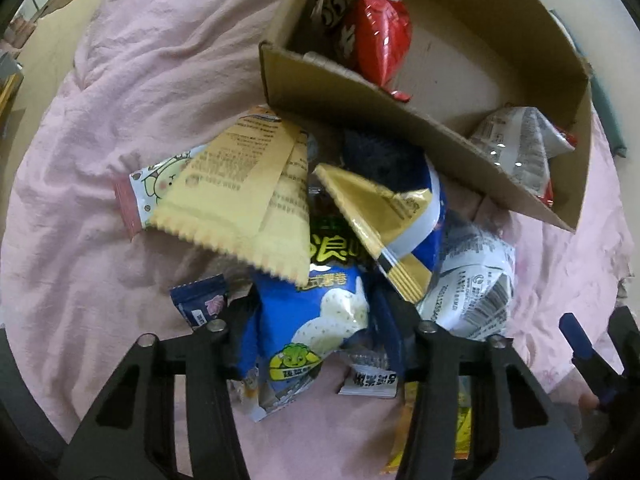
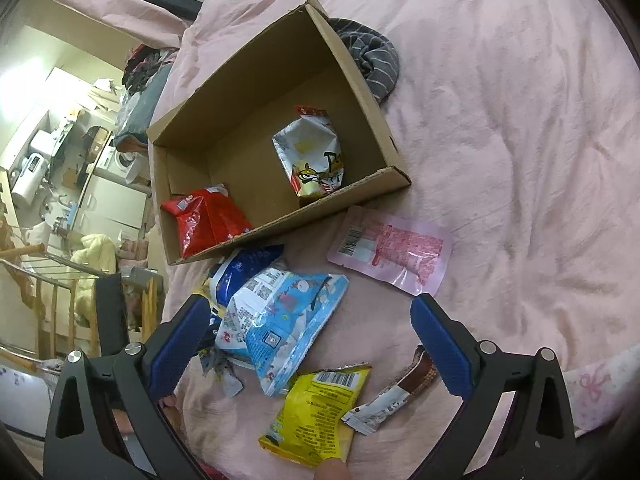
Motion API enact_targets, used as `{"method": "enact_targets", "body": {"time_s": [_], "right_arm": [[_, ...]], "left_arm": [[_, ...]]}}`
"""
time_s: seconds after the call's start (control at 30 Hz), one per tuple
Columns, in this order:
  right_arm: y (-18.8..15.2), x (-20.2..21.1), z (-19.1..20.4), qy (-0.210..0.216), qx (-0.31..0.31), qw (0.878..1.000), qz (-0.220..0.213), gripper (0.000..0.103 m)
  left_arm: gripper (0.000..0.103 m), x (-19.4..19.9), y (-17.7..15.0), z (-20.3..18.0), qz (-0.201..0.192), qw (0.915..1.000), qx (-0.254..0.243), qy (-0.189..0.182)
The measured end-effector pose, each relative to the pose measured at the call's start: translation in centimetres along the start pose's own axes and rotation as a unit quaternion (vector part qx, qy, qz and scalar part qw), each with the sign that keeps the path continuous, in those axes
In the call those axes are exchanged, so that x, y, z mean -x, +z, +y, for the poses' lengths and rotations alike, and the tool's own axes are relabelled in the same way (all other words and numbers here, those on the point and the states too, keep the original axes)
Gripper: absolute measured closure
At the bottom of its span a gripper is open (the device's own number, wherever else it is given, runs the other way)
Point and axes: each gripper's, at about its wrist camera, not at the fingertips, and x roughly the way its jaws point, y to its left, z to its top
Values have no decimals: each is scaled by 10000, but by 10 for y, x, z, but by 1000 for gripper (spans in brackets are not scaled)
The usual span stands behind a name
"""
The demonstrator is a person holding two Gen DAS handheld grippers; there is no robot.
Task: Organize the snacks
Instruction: 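Grasp the blue Lonely God chip bag with the left tool, then grasp the brown chocolate bar with the right tool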
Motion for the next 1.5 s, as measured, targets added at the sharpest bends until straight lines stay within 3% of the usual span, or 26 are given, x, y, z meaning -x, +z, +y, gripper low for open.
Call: {"method": "enact_targets", "body": {"time_s": [0.47,0.67,0.77,0.87,1.23,1.3,1.5], "right_arm": [[-2,3,1,-85,56,9999,-6,1],[-16,-1,-17,-201,-384,9983,386,1],[-33,-10,-31,-473,-753,9939,649,2],[-46,-25,-42,-689,-963,9883,964,25],[-63,-56,-34,-1291,-404,9838,1176,52],[-64,-59,-33,-1438,-267,9823,1170,65],[-65,-55,-25,-1565,-10,9843,813,85]], "left_arm": [[64,69,-35,24,-132,9989,-262,-373],[64,93,-47,34,-208,9976,-294,-598],[64,106,-52,37,-496,9960,-434,-605],[64,105,-52,37,-722,9945,-596,-459],[64,97,-54,31,-1030,9902,-837,-427],[64,97,-55,31,-1034,9902,-833,-437],[64,98,-56,32,-1116,9896,-810,-420]]}}
